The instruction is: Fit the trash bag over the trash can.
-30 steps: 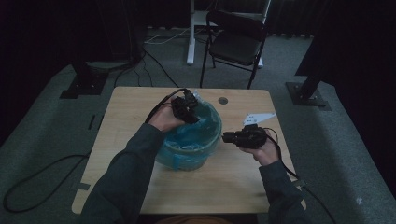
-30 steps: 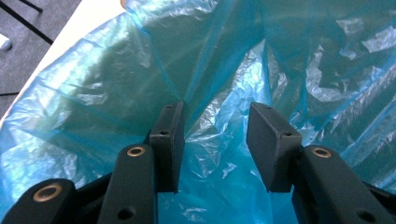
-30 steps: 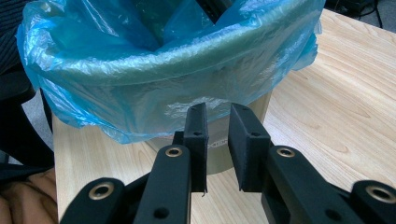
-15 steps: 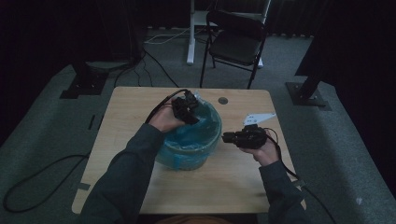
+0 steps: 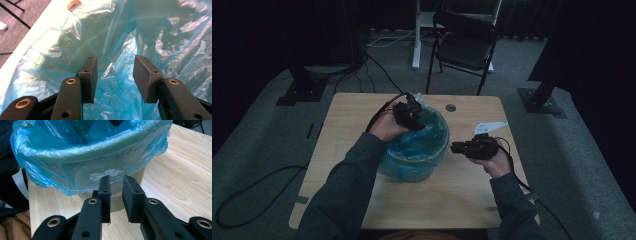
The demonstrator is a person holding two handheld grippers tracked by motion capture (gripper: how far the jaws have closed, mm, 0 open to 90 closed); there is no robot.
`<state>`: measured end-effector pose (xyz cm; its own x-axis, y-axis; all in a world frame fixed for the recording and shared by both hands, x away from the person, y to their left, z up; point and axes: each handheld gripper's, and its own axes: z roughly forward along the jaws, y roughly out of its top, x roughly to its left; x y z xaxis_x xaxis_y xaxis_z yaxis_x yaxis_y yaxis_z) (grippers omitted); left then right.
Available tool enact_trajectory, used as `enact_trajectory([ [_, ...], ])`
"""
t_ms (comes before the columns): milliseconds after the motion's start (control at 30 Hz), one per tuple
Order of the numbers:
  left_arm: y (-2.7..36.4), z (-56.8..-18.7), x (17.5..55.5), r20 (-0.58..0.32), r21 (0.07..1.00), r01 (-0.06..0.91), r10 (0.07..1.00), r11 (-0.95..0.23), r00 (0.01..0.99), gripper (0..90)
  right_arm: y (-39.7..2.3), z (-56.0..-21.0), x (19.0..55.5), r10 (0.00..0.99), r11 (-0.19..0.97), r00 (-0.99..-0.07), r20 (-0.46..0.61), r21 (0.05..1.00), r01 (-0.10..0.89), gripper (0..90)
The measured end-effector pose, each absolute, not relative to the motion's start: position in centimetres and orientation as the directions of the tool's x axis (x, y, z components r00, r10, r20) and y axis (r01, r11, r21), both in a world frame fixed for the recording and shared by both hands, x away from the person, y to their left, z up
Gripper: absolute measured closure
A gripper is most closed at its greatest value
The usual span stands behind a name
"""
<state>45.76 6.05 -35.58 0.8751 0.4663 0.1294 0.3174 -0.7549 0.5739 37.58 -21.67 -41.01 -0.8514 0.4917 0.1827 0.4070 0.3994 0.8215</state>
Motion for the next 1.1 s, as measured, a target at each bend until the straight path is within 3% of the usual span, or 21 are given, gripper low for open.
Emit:
enact_trajectory([
  [467,10.2,-33.4,44.5,0.035,0.753,0.293,0.480,-0.589,0.876,54.8,-21.9,-41.0,37.6,0.496,0.393,-0.848,0.186,0.823,0.411,76.6],
  [1100,16.3,-32.7,42.1,0.009,0.854,0.282,0.553,-0.438,0.833,53.7,-21.8,-41.2,37.7,0.499,0.397,-0.846,0.188,0.818,0.416,76.5],
])
